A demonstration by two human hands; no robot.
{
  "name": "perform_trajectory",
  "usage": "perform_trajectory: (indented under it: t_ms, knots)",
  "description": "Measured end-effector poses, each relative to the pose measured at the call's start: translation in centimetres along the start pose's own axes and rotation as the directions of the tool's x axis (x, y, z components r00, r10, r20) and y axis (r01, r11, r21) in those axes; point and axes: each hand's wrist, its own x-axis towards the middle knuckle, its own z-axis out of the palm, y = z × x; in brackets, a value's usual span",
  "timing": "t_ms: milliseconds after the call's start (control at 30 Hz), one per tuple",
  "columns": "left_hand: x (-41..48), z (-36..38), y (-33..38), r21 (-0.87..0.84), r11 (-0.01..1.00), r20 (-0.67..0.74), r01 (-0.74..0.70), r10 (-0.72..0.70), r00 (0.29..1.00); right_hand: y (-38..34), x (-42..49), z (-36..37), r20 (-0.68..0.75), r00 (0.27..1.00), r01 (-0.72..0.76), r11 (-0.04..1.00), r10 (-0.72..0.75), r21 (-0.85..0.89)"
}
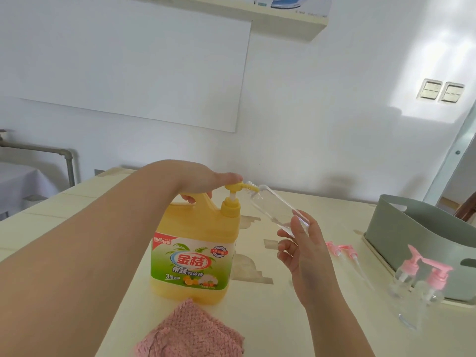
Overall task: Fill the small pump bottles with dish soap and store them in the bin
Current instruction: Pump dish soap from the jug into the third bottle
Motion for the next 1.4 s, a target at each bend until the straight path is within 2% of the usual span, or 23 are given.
perform_trajectory:
  t_ms: [200,433,500,567,633,700,967,1233,1400]
  knots:
    - [-0.4,-0.2,0.5,0.054,0.998,0.006,0.023,-0.023,1.000,0.2,-0.1,-0.2,-0.012,1.000,0.002,1.000,-0.002,0.003]
    - [-0.8,-0.2,0.2,0.039,0.998,-0.005,0.052,-0.052,0.999,-0.6,-0.3,-0.3,-0.015,1.000,-0.007,1.000,0.007,-0.017]
    - [-0.8,-0.3,-0.1,0.051,0.998,-0.064,-0.039,0.043,0.997,-1.0,-0.4,-0.3,-0.015,1.000,-0.001,1.000,0.000,-0.026]
    - [-1.0,-0.4,0.0,-0.067,0.974,-0.177,-0.217,0.202,0.963,-1.3,-0.4,-0.2,-0.014,1.000,0.011,0.999,-0.012,-0.033]
    - [-1.4,-0.4,0.3,-0.195,0.908,-0.255,-0.372,0.319,0.913,-1.5,-0.4,-0.1,-0.011,1.000,0.027,0.999,-0.027,-0.033]
    - [-1.6,-0.2,0.4,-0.262,0.868,-0.276,-0.421,0.351,0.895,-1.6,-0.4,0.0,-0.017,0.999,0.033,0.999,-0.034,-0.031]
    - [-1.0,2.0,0.2,-0.406,0.827,-0.357,-0.389,0.248,0.901,-0.6,-0.3,0.0,-0.030,1.000,-0.001,1.000,0.001,0.008]
    - [-0.9,3.1,0.5,-0.347,0.861,-0.380,-0.373,0.234,0.895,0.8,-0.3,-0.1,-0.045,0.998,-0.035,0.998,0.038,0.054]
    - [-1.4,2.3,0.8,-0.332,0.873,-0.299,-0.358,0.262,0.917,0.4,-0.5,-0.1,-0.038,0.998,-0.056,0.996,0.059,0.072]
